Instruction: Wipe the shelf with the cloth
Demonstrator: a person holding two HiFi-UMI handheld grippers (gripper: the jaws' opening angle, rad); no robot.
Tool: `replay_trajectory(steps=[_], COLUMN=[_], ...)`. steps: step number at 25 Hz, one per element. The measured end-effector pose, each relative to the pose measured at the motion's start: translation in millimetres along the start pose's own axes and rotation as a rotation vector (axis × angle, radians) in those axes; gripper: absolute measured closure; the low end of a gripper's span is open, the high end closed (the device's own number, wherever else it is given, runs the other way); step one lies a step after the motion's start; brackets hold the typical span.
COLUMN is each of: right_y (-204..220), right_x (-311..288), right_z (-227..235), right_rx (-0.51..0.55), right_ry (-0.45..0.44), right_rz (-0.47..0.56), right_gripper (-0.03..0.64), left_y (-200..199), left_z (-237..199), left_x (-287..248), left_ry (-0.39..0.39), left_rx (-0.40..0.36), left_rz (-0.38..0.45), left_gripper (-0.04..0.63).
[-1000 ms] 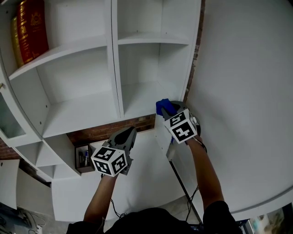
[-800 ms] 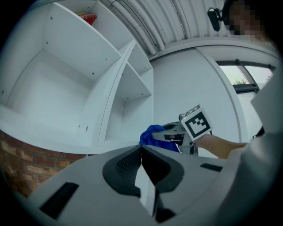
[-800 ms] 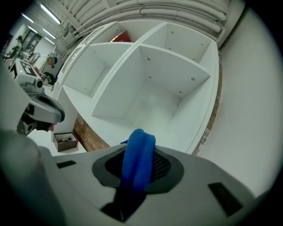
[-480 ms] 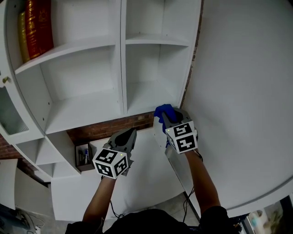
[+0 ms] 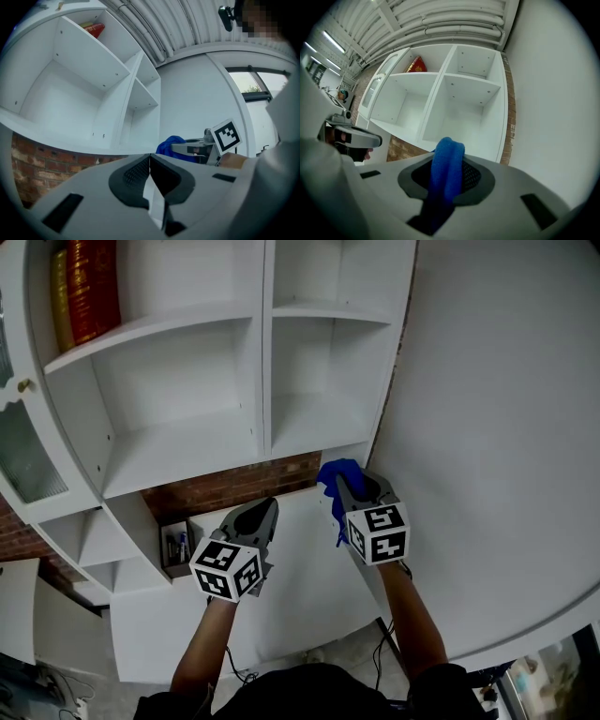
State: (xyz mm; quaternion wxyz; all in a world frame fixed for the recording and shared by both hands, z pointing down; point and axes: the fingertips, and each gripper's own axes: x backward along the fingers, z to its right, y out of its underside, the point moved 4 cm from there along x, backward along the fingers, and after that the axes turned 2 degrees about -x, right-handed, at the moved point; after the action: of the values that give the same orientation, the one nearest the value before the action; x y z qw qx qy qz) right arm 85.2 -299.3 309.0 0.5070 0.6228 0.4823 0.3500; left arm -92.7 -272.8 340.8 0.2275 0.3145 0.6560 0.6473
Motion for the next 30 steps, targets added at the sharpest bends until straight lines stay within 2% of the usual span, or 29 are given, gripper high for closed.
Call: replay_trajectory(steps=[9, 17, 20, 30], right_y=[9.7, 15.1, 14.8, 18.9], right_x=[28.9, 46.2, 50.1, 57.7], right_z=[-29.5, -43.2, -47.2, -46.3], right_rx=[-0.054, -0.062, -0.076, -0.087], right_ry=[-0.014, -0.013, -0.016, -0.031], right_rz=[0.014, 0.025, 0.035, 0.037], right_gripper=[0.518, 0.518, 0.518, 0.518], left_y=[3.8, 12.3, 12.0, 8.7], left_z=[5.5, 17.5, 20.4, 18.9], left_x=[24.2, 33.0, 34.7, 42.9], left_ry=[0.003, 0.037, 0.050, 0.017], left_rx=[0.035, 0.027, -0.009, -0.003], left_rz=[-0.001, -0.029, -0.045, -0.038], left_gripper=[0.578, 0.578, 0.578, 0.578])
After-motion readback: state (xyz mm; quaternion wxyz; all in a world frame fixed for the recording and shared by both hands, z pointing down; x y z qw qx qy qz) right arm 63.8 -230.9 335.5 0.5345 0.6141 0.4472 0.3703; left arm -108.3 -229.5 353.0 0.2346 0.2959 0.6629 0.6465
